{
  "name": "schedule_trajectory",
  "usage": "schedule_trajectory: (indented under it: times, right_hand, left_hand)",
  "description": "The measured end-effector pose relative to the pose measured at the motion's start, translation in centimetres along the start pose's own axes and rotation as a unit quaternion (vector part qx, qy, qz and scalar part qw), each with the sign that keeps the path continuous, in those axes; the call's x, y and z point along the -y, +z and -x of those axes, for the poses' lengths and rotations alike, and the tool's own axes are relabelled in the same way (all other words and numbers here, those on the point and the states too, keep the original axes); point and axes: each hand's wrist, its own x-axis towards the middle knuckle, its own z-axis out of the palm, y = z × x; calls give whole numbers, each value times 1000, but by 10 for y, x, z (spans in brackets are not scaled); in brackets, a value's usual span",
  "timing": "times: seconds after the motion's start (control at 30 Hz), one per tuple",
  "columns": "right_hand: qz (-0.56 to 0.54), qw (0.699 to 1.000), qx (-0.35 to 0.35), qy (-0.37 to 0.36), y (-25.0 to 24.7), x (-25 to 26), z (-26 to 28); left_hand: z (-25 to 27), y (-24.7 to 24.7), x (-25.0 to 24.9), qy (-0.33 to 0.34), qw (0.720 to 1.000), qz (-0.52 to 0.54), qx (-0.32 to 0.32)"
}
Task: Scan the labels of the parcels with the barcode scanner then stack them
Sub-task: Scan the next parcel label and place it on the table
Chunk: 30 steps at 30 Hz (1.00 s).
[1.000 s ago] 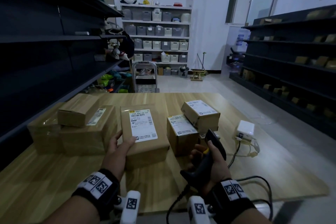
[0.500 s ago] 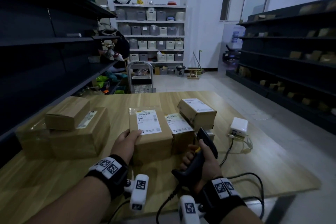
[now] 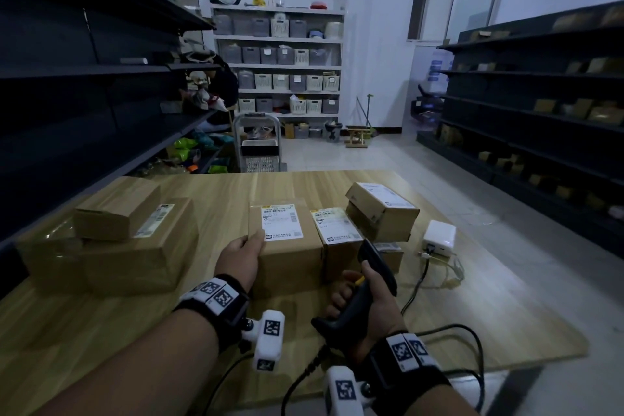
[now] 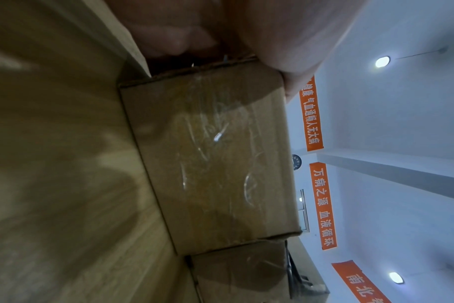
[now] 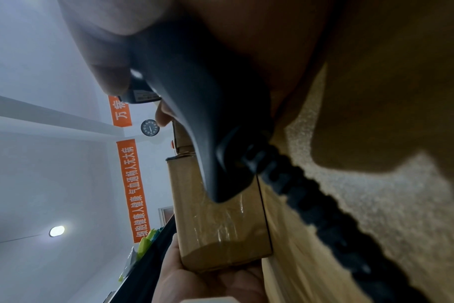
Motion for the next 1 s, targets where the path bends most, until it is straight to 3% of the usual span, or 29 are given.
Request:
schedule_trajectory:
  times: [0.33,0.67,0.87,1.0]
  right_hand:
    - [7,1000,-1,-10,-1,-1,-1]
    - [41,999,-7,-13,3,-3,5]
    - [81,996,37,-7,37,-9,24]
    - [108,992,69,-19,78,-17,33]
  left_hand:
    - [10,-15,13,39,998,37,-19]
    - [37,-62,-3,93,994,29,-52]
    - [45,-113,-24,109,991,29,-74]
    - [37,-157,-43,140,979,0,-147]
